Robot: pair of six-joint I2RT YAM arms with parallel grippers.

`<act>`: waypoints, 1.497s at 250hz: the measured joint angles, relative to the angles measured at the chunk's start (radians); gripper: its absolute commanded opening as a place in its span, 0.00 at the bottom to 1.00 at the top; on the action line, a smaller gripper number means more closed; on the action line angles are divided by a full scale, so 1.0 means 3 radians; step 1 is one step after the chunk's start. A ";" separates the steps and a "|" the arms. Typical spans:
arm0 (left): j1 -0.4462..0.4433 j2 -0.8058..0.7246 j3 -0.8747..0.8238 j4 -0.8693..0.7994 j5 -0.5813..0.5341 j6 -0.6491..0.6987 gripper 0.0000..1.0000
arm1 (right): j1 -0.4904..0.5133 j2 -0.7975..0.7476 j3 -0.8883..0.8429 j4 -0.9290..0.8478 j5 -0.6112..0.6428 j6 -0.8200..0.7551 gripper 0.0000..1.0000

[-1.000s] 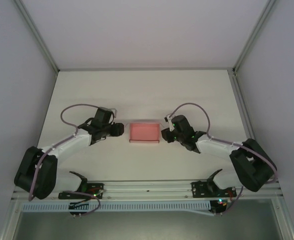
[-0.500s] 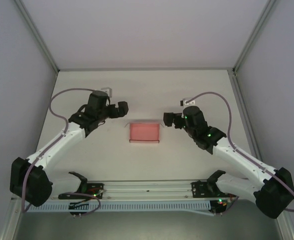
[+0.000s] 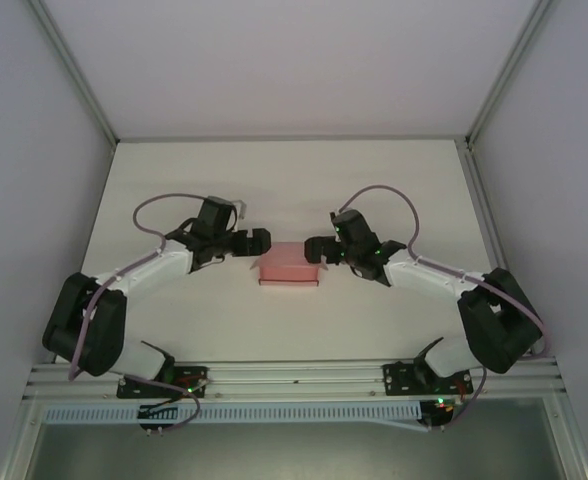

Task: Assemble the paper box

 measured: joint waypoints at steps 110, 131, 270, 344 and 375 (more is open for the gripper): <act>-0.0010 0.0341 -0.0247 0.0490 0.0469 -0.0061 0.60 | 0.0153 0.0011 -0.0530 0.0528 0.0099 0.0229 1.00; -0.0013 0.0399 -0.0257 0.0565 0.0514 -0.0071 0.53 | 0.0170 0.0011 -0.0530 0.0548 0.0150 0.0248 1.00; 0.0187 0.0497 -0.0710 0.1587 0.1059 -0.0299 0.08 | 0.0172 -0.0809 -0.0918 0.0813 0.0328 0.0971 1.00; 0.0445 0.0549 -0.1003 0.2145 0.1495 -0.0516 0.07 | 0.0056 -0.0437 -0.0837 0.0900 -0.0362 0.1361 0.99; 0.0451 0.0551 -0.1019 0.2182 0.1523 -0.0516 0.07 | 0.0011 -0.0043 -0.0717 0.1085 -0.0762 0.1456 0.93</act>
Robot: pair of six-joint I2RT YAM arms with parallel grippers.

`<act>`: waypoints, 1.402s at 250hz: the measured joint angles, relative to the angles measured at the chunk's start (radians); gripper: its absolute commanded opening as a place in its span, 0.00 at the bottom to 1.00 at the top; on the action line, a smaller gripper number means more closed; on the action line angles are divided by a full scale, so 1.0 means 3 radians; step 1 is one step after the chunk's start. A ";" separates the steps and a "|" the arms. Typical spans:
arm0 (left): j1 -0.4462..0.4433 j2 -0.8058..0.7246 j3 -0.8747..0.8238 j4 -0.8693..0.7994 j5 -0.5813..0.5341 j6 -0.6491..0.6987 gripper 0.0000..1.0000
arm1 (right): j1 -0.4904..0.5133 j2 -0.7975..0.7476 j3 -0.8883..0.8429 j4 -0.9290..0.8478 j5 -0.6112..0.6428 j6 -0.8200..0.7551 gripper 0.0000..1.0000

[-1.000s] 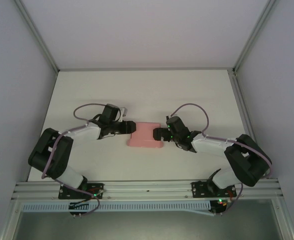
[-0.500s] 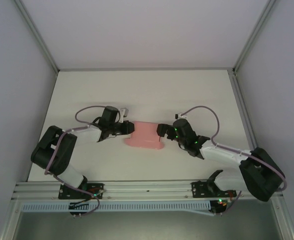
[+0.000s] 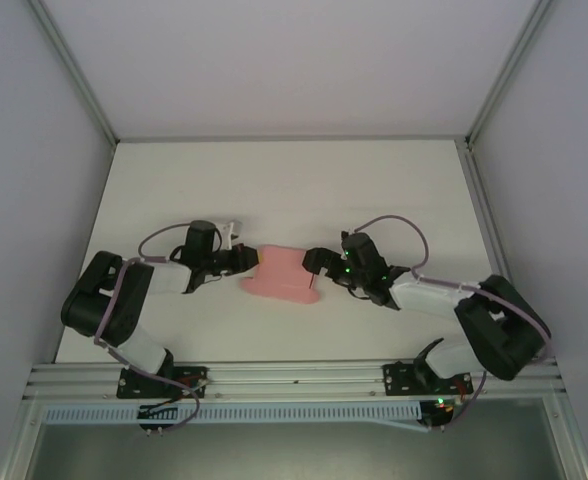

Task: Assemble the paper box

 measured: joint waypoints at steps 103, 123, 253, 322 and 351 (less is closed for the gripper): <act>0.0155 0.0093 -0.0193 0.0459 0.0198 -0.0182 0.06 | -0.0084 0.0444 0.0027 0.0774 -0.0685 0.0337 0.81; 0.0155 0.0092 -0.0198 0.0465 0.0197 -0.0184 0.10 | -0.0084 0.0490 0.0032 0.0898 -0.0765 0.0376 0.66; 0.0061 -0.0835 0.0474 -0.0389 -0.0285 0.0647 1.00 | -0.0357 0.0056 0.0135 0.0468 -0.0886 0.0528 0.34; -0.1195 -0.1617 0.0615 -0.0974 -0.1104 0.2524 1.00 | -0.1058 -0.0347 0.1007 -0.1294 -0.1265 0.0790 0.35; -0.1534 -0.1603 0.0669 -0.1213 -0.1467 0.3052 1.00 | -0.1251 -0.0397 0.1250 -0.1816 -0.1614 0.0847 0.34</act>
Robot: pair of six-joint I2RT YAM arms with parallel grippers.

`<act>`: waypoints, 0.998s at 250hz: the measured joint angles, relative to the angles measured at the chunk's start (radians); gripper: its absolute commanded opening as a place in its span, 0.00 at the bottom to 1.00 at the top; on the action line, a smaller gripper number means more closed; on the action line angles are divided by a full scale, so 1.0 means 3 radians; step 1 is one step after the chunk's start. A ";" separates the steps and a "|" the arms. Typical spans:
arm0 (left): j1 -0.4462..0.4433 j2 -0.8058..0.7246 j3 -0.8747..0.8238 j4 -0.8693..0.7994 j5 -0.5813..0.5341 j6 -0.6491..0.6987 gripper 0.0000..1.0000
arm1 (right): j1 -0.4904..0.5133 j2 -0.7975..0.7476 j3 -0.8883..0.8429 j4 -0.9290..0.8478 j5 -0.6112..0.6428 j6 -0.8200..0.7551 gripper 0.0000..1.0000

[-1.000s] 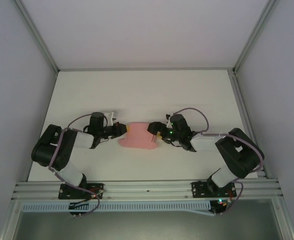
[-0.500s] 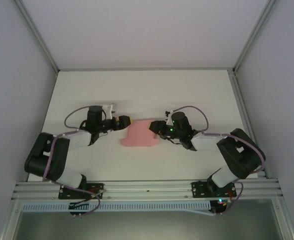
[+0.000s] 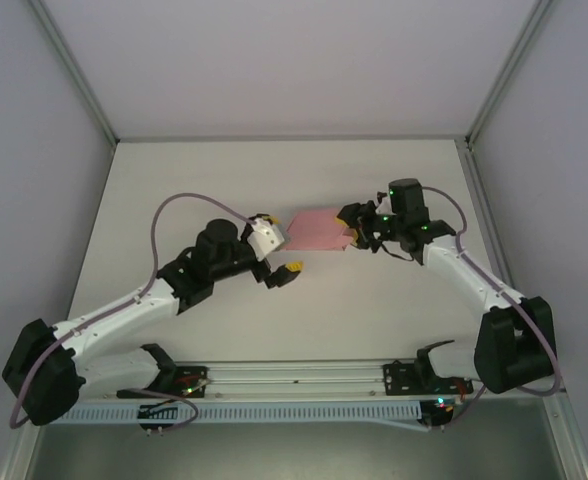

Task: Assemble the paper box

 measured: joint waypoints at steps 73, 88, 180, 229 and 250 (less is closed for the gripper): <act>-0.0551 0.0367 0.0271 -0.0203 -0.0893 0.0755 1.00 | -0.0092 0.0001 0.0081 -0.0739 -0.0482 0.0168 0.35; -0.0567 0.0431 0.0278 -0.0224 -0.0982 0.0824 1.00 | -0.0092 0.0001 0.0081 -0.0779 -0.0525 0.0203 0.35; -0.0617 0.0576 0.0332 -0.0347 -0.1250 0.0998 0.63 | -0.0099 -0.0058 0.0017 -0.0757 -0.0716 0.0364 0.42; -0.0637 0.0575 0.0332 -0.0342 -0.1263 0.1080 0.45 | -0.0109 -0.0149 -0.0046 -0.0683 -0.0720 0.0380 0.59; -0.0651 0.0575 0.0332 -0.0346 -0.1263 0.1113 0.44 | -0.0118 -0.0243 -0.0080 -0.0657 -0.0656 0.0355 0.96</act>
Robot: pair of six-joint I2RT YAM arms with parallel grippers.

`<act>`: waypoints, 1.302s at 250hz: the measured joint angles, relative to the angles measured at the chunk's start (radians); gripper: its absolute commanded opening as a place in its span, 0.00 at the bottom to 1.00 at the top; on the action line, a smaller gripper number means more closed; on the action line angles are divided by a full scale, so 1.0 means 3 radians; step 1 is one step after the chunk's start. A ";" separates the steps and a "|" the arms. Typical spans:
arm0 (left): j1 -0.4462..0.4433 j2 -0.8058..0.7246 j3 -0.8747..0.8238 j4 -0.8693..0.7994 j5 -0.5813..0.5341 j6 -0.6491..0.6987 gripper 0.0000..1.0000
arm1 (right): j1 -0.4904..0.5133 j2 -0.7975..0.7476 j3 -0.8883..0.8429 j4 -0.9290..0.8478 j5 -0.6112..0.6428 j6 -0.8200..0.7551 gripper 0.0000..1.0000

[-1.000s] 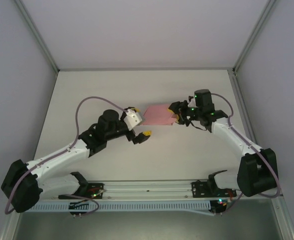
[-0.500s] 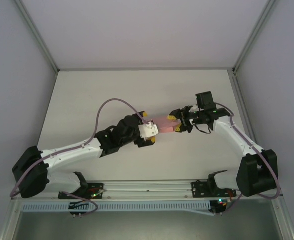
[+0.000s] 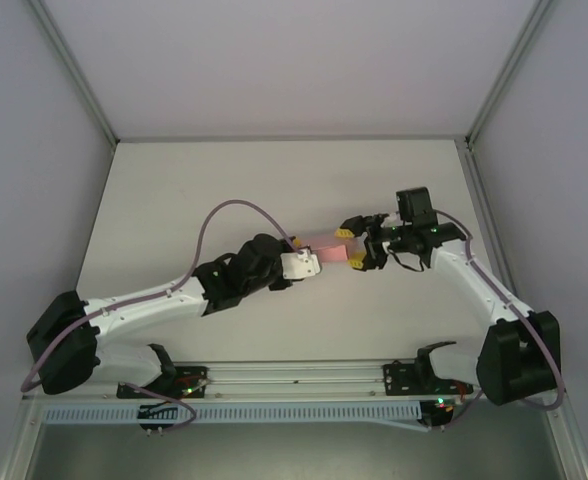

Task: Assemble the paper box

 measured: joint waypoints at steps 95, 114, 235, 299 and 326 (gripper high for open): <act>0.0366 0.0192 0.0512 -0.0970 0.0449 0.0039 0.46 | -0.0596 -0.1464 -0.0380 0.0584 0.1572 -0.1741 1.00; 0.0504 0.0360 0.0694 -0.1330 0.0676 0.0085 0.46 | -0.0595 -0.1748 -0.0724 0.0958 0.1593 -0.2005 1.00; 0.0730 0.1207 0.1167 -0.2218 0.1041 0.0148 0.46 | 0.0373 -0.0656 -0.0546 0.0773 0.1097 -0.3750 0.76; 0.0750 0.1207 0.1167 -0.2233 0.1118 0.0158 0.47 | 0.0595 -0.0139 -0.0384 0.0580 0.1319 -0.4033 0.63; 0.0750 0.1209 0.1167 -0.2232 0.1128 0.0158 0.47 | 0.0752 -0.0057 -0.0340 0.0529 0.1347 -0.4117 0.57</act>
